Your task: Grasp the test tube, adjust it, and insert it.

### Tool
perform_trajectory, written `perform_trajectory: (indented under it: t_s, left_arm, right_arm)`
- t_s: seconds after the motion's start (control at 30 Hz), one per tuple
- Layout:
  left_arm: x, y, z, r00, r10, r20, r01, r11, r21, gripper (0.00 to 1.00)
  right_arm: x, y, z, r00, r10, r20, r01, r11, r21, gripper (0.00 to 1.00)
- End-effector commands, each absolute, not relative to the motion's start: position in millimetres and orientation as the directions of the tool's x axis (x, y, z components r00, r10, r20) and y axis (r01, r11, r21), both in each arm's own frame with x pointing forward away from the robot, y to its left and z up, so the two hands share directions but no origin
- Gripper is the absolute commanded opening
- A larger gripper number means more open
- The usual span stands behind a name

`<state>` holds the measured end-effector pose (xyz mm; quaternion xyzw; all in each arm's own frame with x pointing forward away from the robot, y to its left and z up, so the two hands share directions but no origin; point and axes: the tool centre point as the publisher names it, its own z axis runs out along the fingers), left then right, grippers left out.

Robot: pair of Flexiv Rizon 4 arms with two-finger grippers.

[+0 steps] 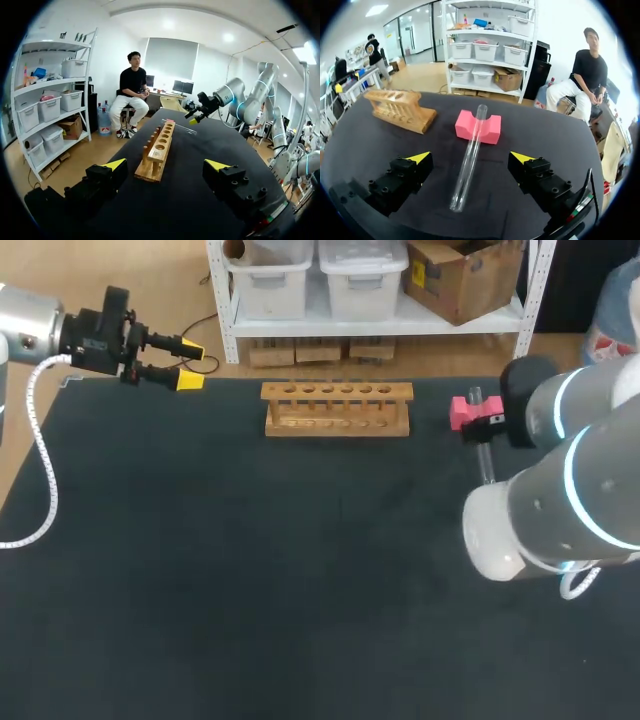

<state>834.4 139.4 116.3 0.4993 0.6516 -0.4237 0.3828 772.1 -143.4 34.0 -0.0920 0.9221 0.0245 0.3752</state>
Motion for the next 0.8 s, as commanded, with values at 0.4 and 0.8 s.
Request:
perform_trajectory:
  t_s: [0.4, 0.8]
  left_arm:
    - [835.0, 139.7, 115.6, -0.207, 0.326, -0.923, 0.976, 0.141, -0.169, 1.00]
    - [835.0, 139.7, 115.6, -0.207, 0.326, -0.923, 0.976, 0.141, -0.169, 1.00]
  right_arm:
    - [784.4, -142.1, 10.7, -0.709, -0.142, -0.691, -0.078, 0.989, -0.124, 1.00]
    - [792.7, -140.5, -1.1, -0.705, -0.156, -0.692, -0.119, 0.988, -0.101, 1.00]
